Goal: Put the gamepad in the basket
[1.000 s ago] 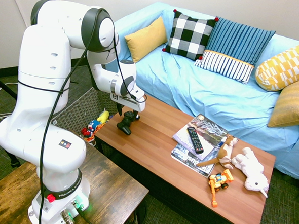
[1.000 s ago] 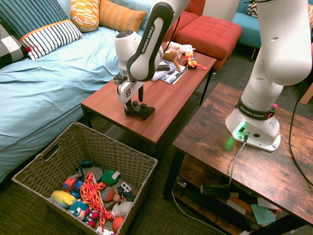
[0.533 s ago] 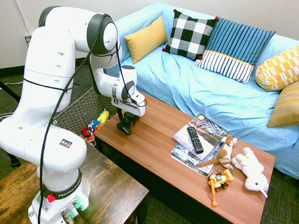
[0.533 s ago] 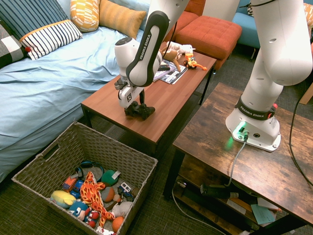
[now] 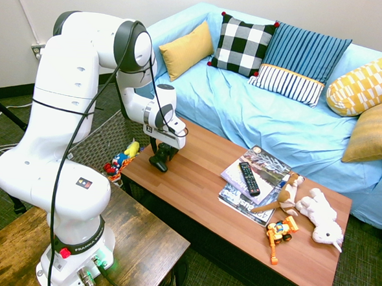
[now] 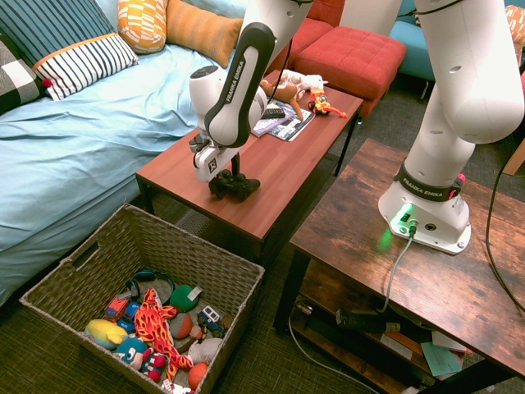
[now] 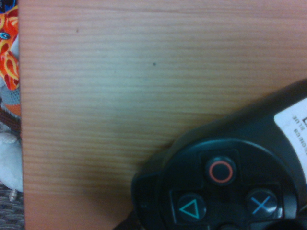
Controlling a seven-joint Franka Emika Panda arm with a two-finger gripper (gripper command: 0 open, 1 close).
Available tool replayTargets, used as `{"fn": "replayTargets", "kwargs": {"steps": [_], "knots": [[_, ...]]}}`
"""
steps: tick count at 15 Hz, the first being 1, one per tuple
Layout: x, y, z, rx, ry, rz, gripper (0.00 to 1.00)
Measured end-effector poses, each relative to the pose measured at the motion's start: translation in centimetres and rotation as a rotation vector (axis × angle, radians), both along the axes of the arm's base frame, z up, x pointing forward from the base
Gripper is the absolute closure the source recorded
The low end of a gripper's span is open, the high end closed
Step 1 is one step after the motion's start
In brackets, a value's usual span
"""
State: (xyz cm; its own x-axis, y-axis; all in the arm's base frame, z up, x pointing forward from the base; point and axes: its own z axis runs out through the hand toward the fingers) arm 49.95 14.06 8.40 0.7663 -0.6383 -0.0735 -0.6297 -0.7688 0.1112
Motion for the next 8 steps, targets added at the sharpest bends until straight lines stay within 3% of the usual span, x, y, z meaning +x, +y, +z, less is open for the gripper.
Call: {"fn": "replayTargets", "kwargs": {"steps": [8], "knots": [[0.04,-0.19,-0.08,0.001,0.012,0.004,1.0]]}}
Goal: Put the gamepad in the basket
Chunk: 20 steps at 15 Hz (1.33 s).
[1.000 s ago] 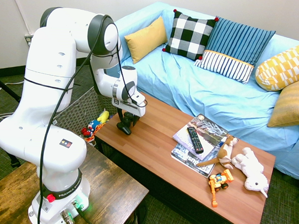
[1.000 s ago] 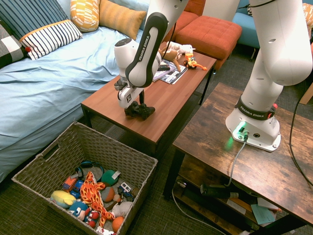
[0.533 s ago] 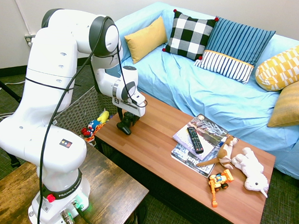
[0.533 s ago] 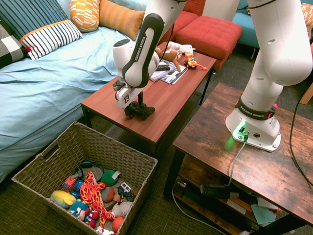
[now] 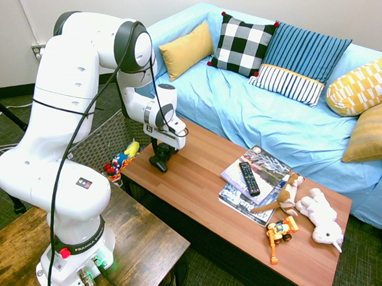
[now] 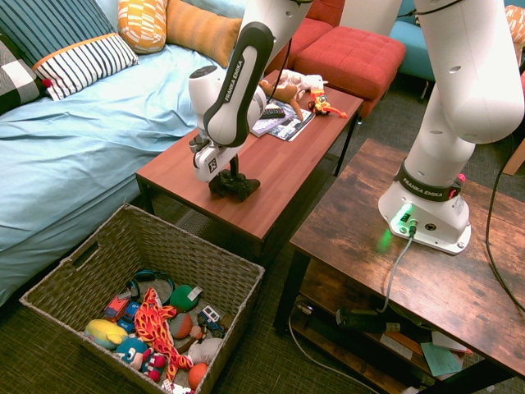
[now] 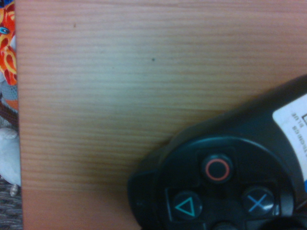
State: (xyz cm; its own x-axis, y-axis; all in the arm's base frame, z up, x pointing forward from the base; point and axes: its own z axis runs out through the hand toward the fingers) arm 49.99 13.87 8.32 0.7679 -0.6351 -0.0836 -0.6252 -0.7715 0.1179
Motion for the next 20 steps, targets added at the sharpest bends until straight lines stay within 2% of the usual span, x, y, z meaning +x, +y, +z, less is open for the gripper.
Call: {"fn": "replayTargets", "kwargs": {"steps": [6,10,13,16,20], "knots": [[0.2,-0.7,0.4,0.0,-0.001,-0.007,1.0],[1.0,1.6,4.6,0.009,-0.021,0.02,1.0],[1.3,6.8,8.3,0.016,-0.054,0.065,1.0],[0.8,14.4,9.9,0.018,-0.088,0.119,1.0],[-0.9,25.2,6.0,0.026,-0.101,0.163,1.0]]}}
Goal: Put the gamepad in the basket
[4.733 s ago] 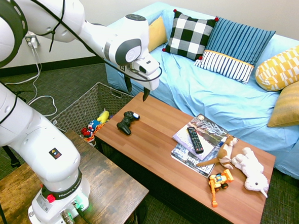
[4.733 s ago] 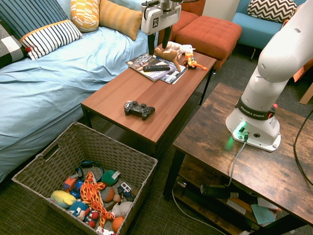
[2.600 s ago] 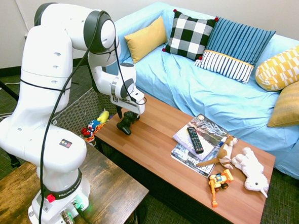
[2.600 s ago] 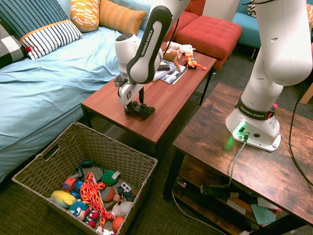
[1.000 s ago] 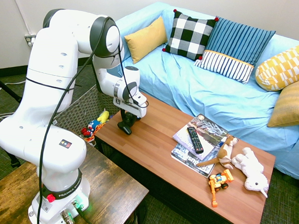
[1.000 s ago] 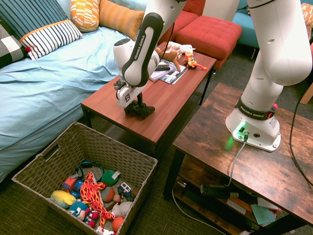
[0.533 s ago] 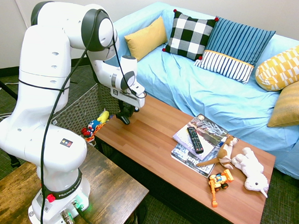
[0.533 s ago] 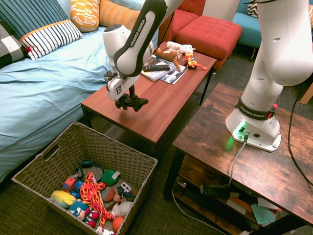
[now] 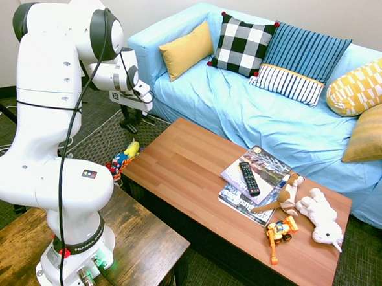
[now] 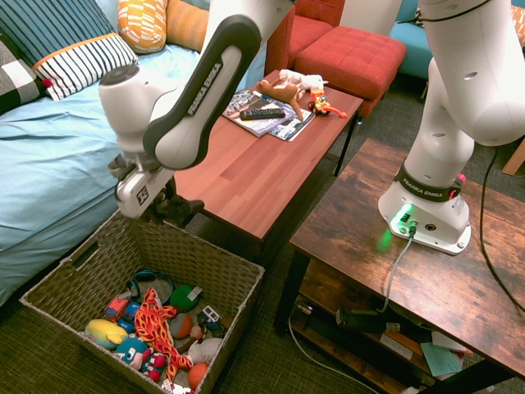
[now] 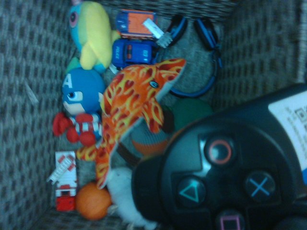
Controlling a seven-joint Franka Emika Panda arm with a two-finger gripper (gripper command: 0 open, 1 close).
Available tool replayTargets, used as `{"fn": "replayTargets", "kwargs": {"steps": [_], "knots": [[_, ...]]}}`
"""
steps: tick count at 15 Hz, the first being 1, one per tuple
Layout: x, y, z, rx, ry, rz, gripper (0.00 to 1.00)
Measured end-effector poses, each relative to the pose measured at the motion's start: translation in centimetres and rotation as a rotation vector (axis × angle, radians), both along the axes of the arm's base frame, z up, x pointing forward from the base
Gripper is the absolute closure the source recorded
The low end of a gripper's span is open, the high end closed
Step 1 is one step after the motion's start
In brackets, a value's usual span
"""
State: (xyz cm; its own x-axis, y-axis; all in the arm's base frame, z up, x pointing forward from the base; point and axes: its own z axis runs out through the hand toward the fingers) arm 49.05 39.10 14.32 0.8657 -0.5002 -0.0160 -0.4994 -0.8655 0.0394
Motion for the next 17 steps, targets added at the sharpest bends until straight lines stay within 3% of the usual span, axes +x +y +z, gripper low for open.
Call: {"fn": "replayTargets", "kwargs": {"steps": [5,6,17], "knots": [[-1.7,6.5,-9.6,-0.047,0.075,0.022,1.0],[-1.8,6.9,-11.0,-0.056,0.089,0.023,0.0],[1.2,7.6,-10.4,-0.096,0.113,-0.001,0.0]]}}
